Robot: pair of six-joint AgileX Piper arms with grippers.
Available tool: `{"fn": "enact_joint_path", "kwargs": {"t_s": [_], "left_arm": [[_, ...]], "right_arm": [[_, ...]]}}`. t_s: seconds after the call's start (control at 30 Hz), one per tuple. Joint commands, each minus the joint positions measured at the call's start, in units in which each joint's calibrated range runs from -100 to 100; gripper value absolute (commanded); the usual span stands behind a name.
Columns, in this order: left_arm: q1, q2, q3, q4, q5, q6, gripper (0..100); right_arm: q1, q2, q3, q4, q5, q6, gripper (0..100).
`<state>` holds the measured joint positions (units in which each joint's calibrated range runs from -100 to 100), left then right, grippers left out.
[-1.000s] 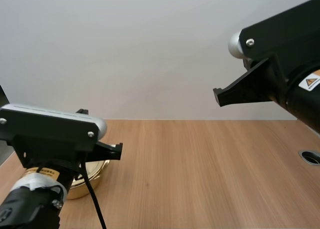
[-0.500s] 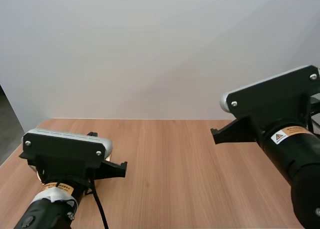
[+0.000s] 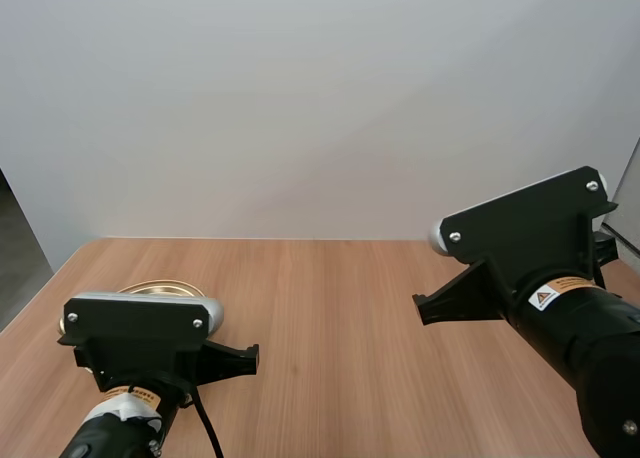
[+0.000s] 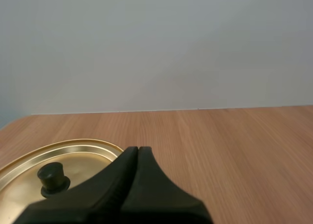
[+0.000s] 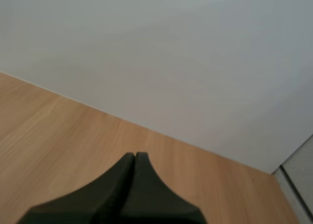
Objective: Open the pot, put the car inside, and close it
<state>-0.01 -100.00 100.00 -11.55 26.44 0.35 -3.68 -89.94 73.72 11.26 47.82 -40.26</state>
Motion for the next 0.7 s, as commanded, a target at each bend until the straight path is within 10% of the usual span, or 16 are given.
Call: {"fn": "enact_joint_path", "kwargs": {"t_s": [0.0,0.67], "left_arm": [[0.13,0.00,0.00,0.00,-0.84,-2.34,0],[1.12,0.00,0.00,1.35,2.79,-3.98,0]], "right_arm": [[0.11,-1.30,-0.02,2.58,4.68,-0.01,0],[1.39,-2.35,15.43,-1.28,-9.63,-0.02,0]]}}
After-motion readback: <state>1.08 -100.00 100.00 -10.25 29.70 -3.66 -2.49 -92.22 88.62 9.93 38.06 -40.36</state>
